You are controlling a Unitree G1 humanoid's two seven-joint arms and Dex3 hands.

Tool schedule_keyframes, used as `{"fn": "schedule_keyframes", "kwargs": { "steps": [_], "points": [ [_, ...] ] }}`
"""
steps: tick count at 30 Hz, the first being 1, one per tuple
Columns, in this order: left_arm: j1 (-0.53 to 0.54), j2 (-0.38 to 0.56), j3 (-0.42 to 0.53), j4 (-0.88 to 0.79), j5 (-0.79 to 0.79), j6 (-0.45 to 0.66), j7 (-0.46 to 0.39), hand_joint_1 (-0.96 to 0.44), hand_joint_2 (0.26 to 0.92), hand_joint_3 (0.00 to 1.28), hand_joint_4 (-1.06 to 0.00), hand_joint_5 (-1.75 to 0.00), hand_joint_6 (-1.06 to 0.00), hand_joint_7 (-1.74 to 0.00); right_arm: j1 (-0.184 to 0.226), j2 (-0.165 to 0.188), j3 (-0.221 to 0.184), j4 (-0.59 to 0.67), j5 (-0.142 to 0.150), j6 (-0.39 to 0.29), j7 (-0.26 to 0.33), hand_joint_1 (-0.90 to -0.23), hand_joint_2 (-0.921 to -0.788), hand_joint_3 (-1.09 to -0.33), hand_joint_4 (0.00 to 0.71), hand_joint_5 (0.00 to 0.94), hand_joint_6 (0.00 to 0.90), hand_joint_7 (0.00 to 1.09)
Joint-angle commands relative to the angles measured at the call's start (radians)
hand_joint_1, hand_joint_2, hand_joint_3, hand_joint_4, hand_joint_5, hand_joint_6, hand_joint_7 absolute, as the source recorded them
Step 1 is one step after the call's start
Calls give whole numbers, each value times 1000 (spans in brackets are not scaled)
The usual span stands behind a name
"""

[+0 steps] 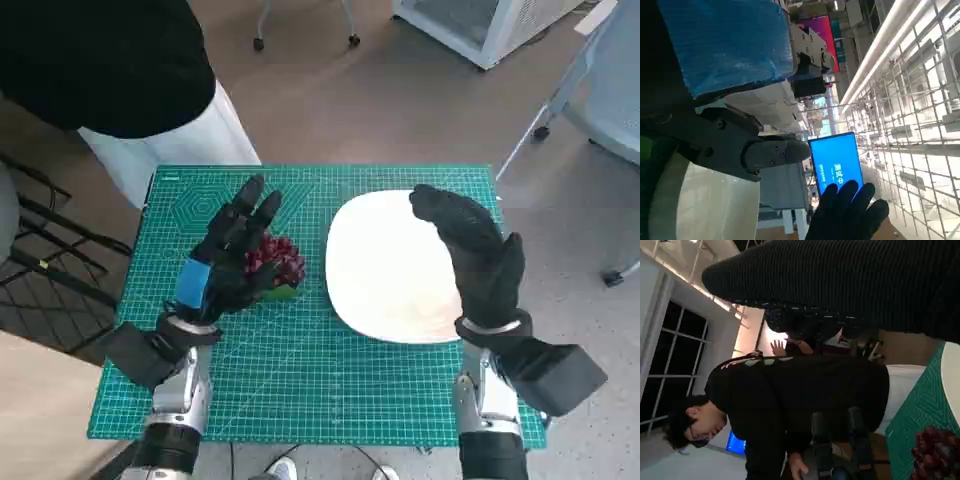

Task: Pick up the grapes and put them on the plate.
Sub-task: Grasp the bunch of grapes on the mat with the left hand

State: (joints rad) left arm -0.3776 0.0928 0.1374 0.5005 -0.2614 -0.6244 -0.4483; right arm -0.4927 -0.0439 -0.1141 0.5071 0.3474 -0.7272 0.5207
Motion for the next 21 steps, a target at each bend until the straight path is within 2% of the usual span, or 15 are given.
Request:
{"fn": "schedule_keyframes", "kwargs": {
  "steps": [1, 21],
  "points": [
    [14, 10, 7, -19, -20, 14, -9, -451, 921, 415, -290, -1, -310, -5, 12, 0, 1, 8, -11, 4, 1, -672, -921, -711, 377, 4, 16, 541],
    [23, 14, 15, -28, -24, 13, -11, -451, 921, 412, -290, 0, -310, -3, 18, 1, -1, 12, -25, -9, -7, -672, -921, -711, 382, 6, 11, 551]
  ]
}}
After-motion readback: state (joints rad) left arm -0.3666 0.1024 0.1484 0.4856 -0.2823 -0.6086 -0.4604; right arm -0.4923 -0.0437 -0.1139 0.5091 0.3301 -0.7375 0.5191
